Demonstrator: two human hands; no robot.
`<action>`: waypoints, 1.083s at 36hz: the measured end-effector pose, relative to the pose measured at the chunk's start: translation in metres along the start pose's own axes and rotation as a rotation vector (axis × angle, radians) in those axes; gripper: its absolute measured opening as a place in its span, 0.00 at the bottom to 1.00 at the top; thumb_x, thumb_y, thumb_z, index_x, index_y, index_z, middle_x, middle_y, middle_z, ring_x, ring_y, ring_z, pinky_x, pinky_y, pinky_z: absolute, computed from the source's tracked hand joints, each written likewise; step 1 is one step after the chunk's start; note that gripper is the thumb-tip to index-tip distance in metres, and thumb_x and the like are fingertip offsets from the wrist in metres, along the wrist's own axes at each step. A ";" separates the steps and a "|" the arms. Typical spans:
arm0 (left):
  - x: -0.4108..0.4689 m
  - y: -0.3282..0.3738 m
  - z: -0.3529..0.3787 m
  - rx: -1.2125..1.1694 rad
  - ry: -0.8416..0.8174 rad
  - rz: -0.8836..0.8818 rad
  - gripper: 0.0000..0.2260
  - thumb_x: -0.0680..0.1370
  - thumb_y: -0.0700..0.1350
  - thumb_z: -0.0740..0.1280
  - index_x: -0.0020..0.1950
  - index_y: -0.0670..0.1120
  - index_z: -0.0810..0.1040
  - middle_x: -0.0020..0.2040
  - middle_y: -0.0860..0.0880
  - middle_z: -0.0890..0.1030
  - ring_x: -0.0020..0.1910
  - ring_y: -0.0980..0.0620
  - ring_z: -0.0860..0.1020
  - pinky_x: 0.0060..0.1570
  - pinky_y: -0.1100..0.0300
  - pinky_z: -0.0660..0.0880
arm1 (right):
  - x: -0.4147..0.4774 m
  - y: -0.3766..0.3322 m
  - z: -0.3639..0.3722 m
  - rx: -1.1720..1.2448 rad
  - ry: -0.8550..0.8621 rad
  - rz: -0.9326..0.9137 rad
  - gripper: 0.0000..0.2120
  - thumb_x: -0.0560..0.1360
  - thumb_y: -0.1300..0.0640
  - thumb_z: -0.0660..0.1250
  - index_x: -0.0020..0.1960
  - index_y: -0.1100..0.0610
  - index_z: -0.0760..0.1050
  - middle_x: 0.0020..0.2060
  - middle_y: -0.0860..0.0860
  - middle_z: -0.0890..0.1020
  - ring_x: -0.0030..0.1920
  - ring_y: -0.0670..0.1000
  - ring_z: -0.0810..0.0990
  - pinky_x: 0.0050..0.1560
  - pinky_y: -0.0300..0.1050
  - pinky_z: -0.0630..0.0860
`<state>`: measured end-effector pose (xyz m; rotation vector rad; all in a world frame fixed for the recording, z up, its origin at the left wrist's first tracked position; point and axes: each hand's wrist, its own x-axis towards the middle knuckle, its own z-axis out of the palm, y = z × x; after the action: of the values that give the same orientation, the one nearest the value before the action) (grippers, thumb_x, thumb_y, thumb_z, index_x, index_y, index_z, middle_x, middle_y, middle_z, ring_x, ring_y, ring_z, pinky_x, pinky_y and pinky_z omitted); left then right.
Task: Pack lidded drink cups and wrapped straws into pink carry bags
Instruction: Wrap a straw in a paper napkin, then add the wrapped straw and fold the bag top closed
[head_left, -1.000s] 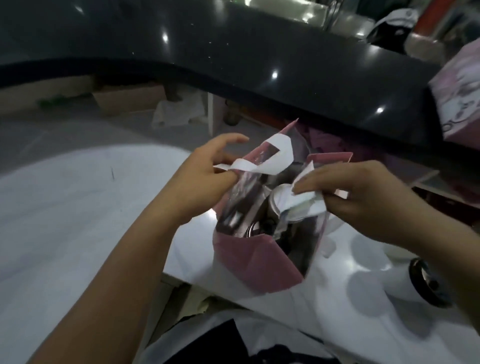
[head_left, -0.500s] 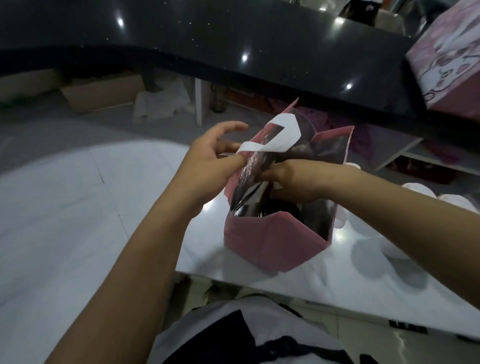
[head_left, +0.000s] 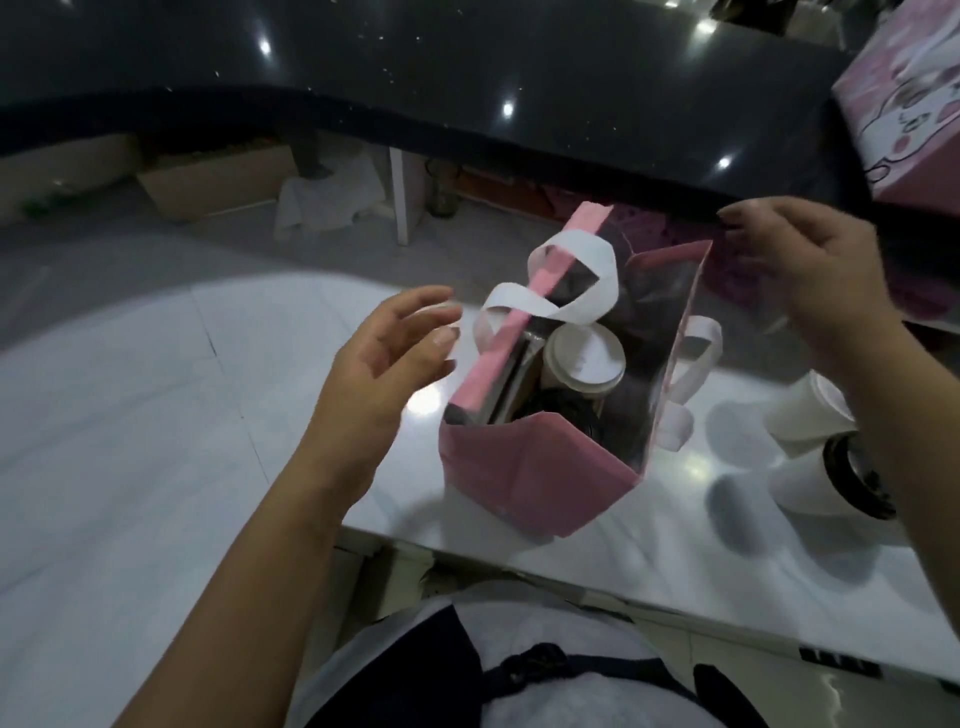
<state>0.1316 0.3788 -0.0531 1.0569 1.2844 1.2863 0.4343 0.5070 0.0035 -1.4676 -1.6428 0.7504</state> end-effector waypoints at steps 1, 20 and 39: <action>-0.006 -0.005 -0.002 -0.007 0.045 -0.007 0.13 0.80 0.50 0.66 0.64 0.53 0.77 0.59 0.54 0.82 0.61 0.54 0.80 0.56 0.58 0.79 | 0.007 0.012 -0.001 0.114 -0.012 0.149 0.16 0.80 0.44 0.61 0.55 0.54 0.81 0.47 0.50 0.84 0.50 0.51 0.82 0.58 0.55 0.77; -0.101 -0.085 0.073 0.088 -0.045 -0.417 0.51 0.70 0.40 0.78 0.76 0.70 0.47 0.74 0.68 0.59 0.71 0.64 0.66 0.59 0.58 0.78 | 0.036 0.119 0.059 0.454 -0.466 0.532 0.17 0.84 0.46 0.52 0.62 0.54 0.74 0.43 0.45 0.84 0.49 0.48 0.80 0.47 0.42 0.80; -0.102 -0.090 0.102 0.245 0.165 -0.345 0.44 0.62 0.44 0.83 0.75 0.44 0.68 0.65 0.45 0.79 0.61 0.48 0.80 0.52 0.61 0.80 | -0.070 0.151 -0.007 0.613 -0.497 0.443 0.22 0.84 0.42 0.46 0.57 0.40 0.80 0.55 0.46 0.85 0.57 0.49 0.83 0.60 0.55 0.74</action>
<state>0.2517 0.2864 -0.1307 0.8576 1.7006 0.9856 0.5196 0.4610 -0.1324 -1.2453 -1.2335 1.8028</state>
